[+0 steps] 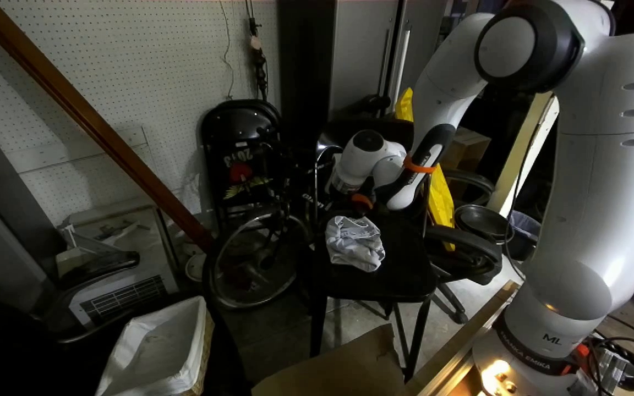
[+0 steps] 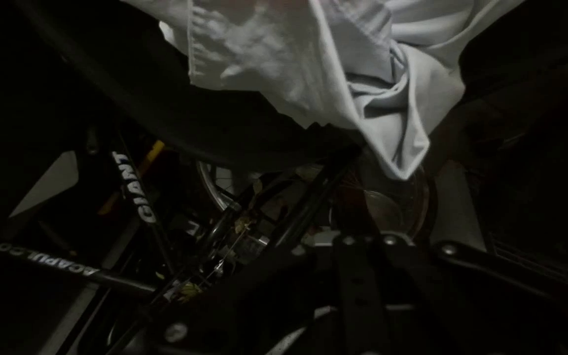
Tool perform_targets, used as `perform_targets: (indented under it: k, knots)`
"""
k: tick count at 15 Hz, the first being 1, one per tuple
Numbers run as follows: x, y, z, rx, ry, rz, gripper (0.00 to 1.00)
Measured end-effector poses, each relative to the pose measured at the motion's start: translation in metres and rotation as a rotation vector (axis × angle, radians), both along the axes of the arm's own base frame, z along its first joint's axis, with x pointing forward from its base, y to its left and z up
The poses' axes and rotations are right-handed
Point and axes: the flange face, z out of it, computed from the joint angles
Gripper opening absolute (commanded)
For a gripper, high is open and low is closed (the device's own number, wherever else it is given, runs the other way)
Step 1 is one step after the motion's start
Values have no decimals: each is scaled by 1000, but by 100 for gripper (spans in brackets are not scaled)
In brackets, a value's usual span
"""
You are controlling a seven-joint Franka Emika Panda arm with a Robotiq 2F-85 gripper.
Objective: Put the white towel on the seat then fold the towel twice.
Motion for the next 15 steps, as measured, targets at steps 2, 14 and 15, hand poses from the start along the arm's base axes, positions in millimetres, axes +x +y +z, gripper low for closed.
perform_targets:
  k: [2, 14, 15]
  knots:
    - [0, 0, -17, 18, 21, 11, 0]
    - [-34, 4, -77, 62, 182, 43, 0]
    - [-36, 4, -76, 56, 195, 30, 0]
